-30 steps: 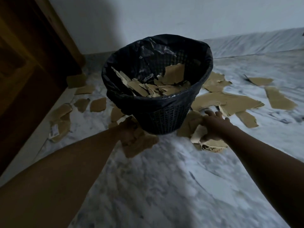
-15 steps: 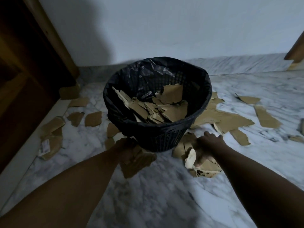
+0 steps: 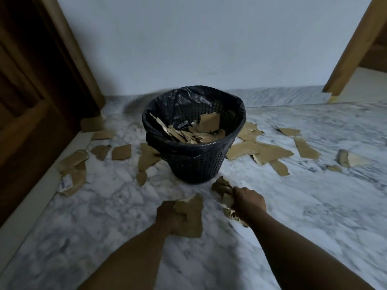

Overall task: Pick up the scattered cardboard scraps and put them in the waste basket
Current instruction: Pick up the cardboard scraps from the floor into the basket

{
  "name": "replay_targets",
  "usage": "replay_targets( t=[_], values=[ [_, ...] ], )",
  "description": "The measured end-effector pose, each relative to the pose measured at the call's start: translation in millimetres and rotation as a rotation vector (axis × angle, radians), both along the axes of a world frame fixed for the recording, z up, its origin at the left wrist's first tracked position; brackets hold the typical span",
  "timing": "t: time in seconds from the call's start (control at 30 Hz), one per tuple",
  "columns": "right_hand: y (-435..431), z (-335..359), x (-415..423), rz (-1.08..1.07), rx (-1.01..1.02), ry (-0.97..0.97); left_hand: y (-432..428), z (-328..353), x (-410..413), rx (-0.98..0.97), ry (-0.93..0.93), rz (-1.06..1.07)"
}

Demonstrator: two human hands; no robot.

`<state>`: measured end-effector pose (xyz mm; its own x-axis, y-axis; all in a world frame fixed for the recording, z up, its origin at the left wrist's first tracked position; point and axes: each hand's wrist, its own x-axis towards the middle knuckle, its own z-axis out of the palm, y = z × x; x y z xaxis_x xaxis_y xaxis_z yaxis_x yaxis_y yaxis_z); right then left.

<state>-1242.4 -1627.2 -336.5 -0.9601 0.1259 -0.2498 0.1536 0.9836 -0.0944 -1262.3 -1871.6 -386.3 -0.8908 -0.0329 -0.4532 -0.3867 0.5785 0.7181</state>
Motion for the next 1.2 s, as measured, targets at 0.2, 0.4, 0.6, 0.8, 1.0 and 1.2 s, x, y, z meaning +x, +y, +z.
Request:
replay_targets(
  t=[0.2, 0.4, 0.6, 0.8, 1.0, 1.2],
  values=[
    [45.8, 31.7, 55.5, -0.25, -0.146, -0.038, 102.3, 66.5, 36.3, -0.142, 0.102, -0.393],
    [115.9, 156.1, 67.5, -0.538, -0.432, 0.412, 198.2, 210.3, 6.9, 0.024, 0.396, -0.539],
    [63.8, 280.0, 28.8, -0.51, -0.876, 0.62, 150.2, 339.6, -49.7, -0.059, 0.678, -0.492],
    [-21.4, 318.0, -23.0, -0.328, -0.844, 0.321, 59.5, 337.0, -88.4, 0.022, 0.518, -0.134],
    [-84.3, 318.9, -51.9, -0.318, -0.919, 0.323, 15.9, 311.4, -113.7, 0.257, 0.304, -0.032],
    [-96.9, 319.7, -75.1, -0.381, -0.803, 0.272, 11.4, 295.2, -131.0, 0.531, 0.132, 0.073]
  ],
)
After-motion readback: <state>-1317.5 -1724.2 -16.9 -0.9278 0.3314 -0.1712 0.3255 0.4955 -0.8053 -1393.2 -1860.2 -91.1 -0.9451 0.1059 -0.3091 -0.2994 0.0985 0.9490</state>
